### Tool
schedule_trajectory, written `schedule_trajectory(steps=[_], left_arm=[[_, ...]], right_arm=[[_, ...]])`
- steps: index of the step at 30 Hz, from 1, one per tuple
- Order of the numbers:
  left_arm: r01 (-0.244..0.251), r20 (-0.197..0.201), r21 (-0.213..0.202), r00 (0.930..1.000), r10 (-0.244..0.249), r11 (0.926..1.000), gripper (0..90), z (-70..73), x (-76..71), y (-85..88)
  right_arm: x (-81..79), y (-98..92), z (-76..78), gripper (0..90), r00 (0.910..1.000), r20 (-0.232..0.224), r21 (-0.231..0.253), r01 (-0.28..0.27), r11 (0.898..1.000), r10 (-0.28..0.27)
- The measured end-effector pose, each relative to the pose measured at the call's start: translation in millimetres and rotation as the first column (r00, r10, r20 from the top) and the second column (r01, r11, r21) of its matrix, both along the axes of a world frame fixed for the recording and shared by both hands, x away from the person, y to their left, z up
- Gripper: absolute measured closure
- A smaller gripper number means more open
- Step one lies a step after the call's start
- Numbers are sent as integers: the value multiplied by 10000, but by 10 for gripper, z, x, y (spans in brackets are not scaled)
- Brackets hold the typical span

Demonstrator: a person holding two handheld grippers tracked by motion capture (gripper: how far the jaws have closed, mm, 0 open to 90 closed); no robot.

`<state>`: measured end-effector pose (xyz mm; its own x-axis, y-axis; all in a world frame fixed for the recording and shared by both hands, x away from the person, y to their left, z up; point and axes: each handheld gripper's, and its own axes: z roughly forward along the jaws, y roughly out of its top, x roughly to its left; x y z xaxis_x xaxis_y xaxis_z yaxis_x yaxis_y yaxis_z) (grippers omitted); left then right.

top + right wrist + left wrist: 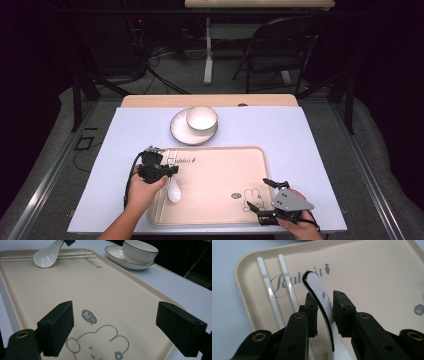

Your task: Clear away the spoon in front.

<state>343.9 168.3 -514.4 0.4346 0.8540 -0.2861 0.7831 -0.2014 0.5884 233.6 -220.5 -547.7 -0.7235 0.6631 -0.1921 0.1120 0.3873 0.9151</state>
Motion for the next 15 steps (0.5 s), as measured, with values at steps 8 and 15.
schedule_trajectory(steps=[8, 15], left_arm=[[-305, -269, 166, 9992, 309, 9994, 723, -205, 154, -101], [-384, -325, 341, 9987, 395, 9987, 695, -262, 193, -128]], right_arm=[[-1, -6, 2, 142, 10000, 11, 9, 1, 10000, -1], [-3, -8, 4, 141, 10000, 18, 31, 4, 10000, -4]])
